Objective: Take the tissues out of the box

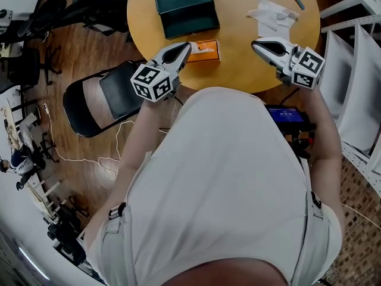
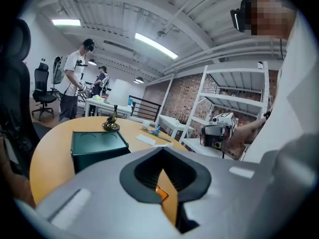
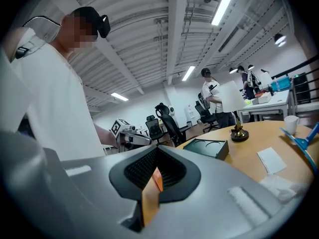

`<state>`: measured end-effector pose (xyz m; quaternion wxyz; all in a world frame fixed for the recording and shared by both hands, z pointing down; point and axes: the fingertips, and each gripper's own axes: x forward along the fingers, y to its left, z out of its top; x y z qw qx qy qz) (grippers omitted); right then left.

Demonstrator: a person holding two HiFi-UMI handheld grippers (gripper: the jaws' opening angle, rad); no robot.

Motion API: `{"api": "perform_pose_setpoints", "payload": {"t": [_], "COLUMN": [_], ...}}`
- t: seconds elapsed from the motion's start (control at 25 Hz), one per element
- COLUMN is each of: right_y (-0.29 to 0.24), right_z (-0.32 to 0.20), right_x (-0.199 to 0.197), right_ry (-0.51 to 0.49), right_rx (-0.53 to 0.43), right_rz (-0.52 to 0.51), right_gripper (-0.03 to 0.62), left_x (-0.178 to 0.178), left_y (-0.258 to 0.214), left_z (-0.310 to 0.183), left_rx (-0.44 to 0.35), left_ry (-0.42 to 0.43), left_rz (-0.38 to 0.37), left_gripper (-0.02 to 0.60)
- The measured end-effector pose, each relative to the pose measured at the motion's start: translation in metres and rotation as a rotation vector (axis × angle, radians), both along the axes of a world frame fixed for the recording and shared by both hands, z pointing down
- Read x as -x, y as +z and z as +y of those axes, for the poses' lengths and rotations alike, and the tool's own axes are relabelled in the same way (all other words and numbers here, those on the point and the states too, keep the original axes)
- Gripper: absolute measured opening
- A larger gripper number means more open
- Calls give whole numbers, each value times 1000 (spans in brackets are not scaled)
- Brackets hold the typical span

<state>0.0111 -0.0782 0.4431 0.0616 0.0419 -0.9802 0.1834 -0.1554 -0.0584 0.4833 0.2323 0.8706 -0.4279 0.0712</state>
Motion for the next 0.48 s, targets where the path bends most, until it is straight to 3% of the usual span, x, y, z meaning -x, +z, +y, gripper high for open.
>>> {"api": "perform_pose_setpoints", "payload": {"t": [0.2,0.48], "right_y": [0,-2], "right_z": [-2,-5], "right_x": [4,6], "right_ry": [6,22], "right_rx": [-27,-37], "right_rz": [-3,-3], "right_gripper": [-2,-2], "left_x": [2,-3], "left_y": [-5,-2], "left_z": [1,-1], "left_rx": [-13,-12], "left_ry": [-23,3], "left_rz": [63,37], "left_gripper": [0,0]}}
